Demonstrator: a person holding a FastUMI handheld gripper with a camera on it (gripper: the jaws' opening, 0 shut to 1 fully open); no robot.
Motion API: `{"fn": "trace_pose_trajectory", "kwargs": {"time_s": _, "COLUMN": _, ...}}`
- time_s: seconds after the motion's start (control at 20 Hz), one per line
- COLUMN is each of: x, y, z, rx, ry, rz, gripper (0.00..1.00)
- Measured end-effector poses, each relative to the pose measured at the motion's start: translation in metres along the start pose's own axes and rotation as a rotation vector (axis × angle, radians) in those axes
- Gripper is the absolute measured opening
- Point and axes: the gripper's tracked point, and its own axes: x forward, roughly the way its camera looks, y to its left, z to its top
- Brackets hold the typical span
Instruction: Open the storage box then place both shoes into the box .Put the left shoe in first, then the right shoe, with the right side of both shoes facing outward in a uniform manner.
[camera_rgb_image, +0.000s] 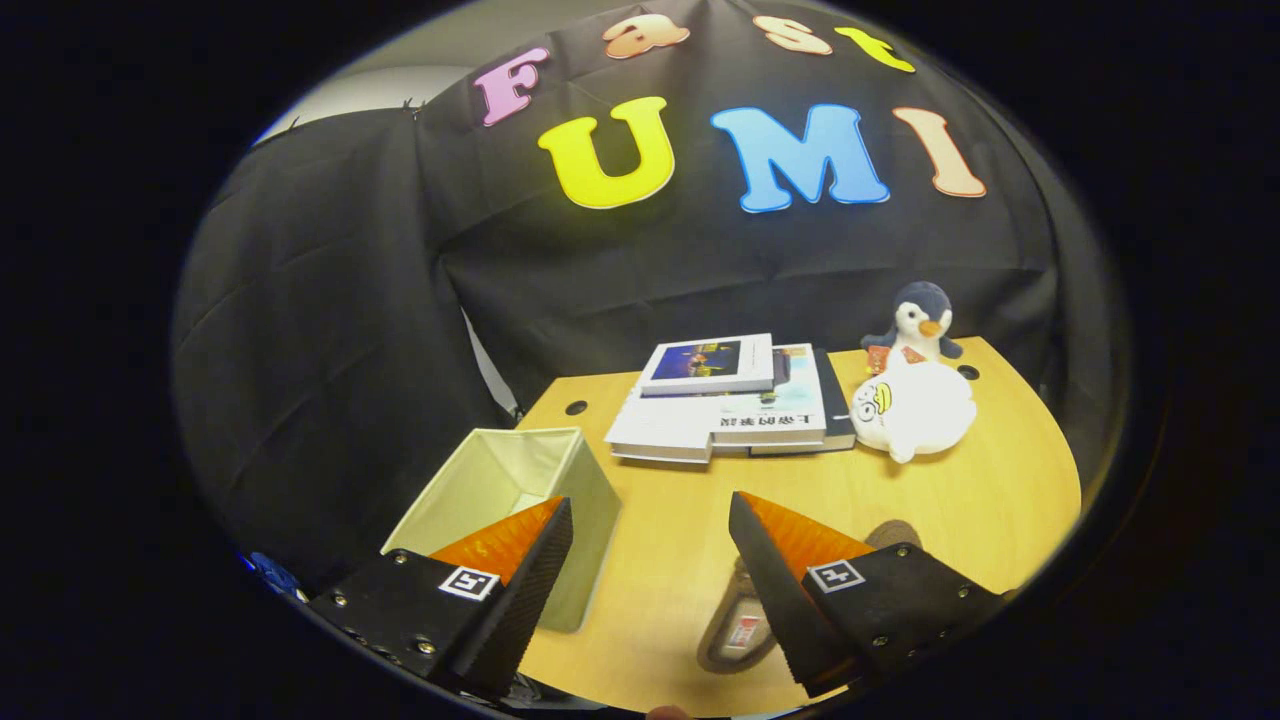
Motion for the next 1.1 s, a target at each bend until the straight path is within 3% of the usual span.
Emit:
{"fn": "trace_pose_trajectory", "kwargs": {"time_s": 0.35, "x": 0.019, "y": -0.057, "z": -0.053, "rx": 0.016, "ry": 0.083, "rz": -0.083, "gripper": 0.96}}
{"fn": "trace_pose_trajectory", "kwargs": {"time_s": 0.9, "x": 0.055, "y": -0.104, "z": -0.144, "rx": 0.082, "ry": 0.301, "rz": -0.128, "gripper": 0.97}}
{"fn": "trace_pose_trajectory", "kwargs": {"time_s": 1.05, "x": 0.061, "y": -0.114, "z": -0.164, "rx": 0.099, "ry": 0.353, "rz": -0.153, "gripper": 0.94}}
{"fn": "trace_pose_trajectory", "kwargs": {"time_s": 1.1, "x": 0.063, "y": -0.119, "z": -0.167, "rx": 0.109, "ry": 0.361, "rz": -0.17, "gripper": 0.89}}
